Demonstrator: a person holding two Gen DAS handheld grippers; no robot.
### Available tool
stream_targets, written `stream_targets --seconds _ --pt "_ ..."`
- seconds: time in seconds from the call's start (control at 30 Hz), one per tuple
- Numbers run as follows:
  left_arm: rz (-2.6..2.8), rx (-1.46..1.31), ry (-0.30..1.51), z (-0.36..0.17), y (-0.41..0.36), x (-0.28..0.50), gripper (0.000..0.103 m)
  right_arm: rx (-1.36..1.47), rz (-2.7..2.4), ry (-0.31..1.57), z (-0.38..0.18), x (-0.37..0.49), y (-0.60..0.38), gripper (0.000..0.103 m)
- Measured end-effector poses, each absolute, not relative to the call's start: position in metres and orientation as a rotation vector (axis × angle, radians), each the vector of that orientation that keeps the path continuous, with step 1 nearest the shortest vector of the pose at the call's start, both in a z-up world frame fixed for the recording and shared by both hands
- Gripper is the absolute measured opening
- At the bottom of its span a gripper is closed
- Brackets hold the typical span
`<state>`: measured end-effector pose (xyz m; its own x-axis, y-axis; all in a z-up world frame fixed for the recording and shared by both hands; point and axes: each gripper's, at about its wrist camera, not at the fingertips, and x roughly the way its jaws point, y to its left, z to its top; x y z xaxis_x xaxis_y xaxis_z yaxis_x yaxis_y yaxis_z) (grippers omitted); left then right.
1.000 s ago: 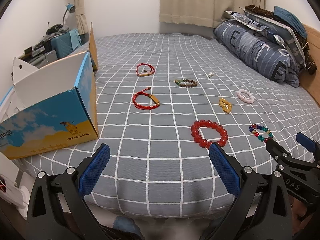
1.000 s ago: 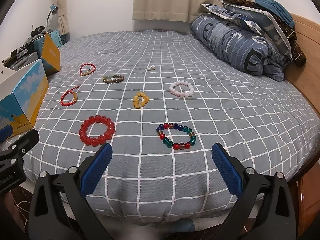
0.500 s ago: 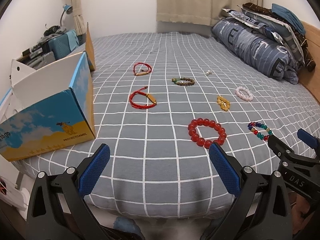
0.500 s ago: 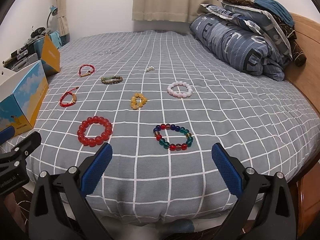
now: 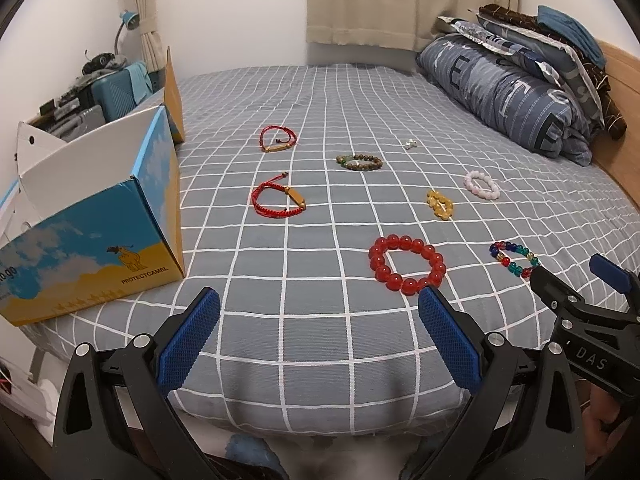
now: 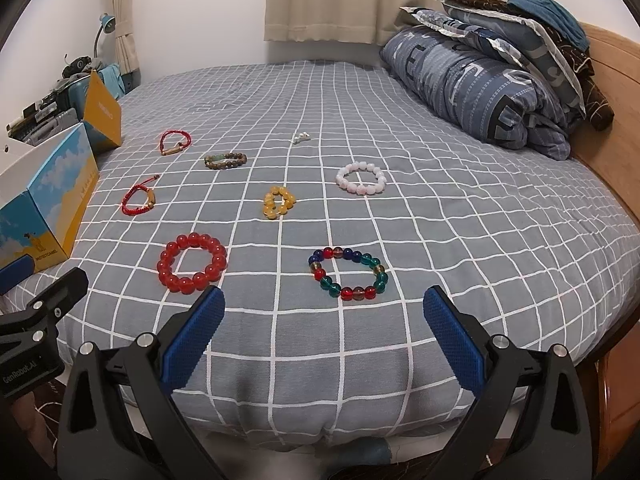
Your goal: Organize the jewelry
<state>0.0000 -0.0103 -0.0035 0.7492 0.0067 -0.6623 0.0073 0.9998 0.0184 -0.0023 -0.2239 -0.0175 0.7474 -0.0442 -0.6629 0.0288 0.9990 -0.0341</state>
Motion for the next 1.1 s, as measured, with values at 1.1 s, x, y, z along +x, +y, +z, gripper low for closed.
stream_targets --seconds 1.1 --pt "0.020 0.018 0.722 0.016 -0.008 0.018 0.097 -0.034 -0.053 0.702 0.005 0.002 -0.223 0.096"
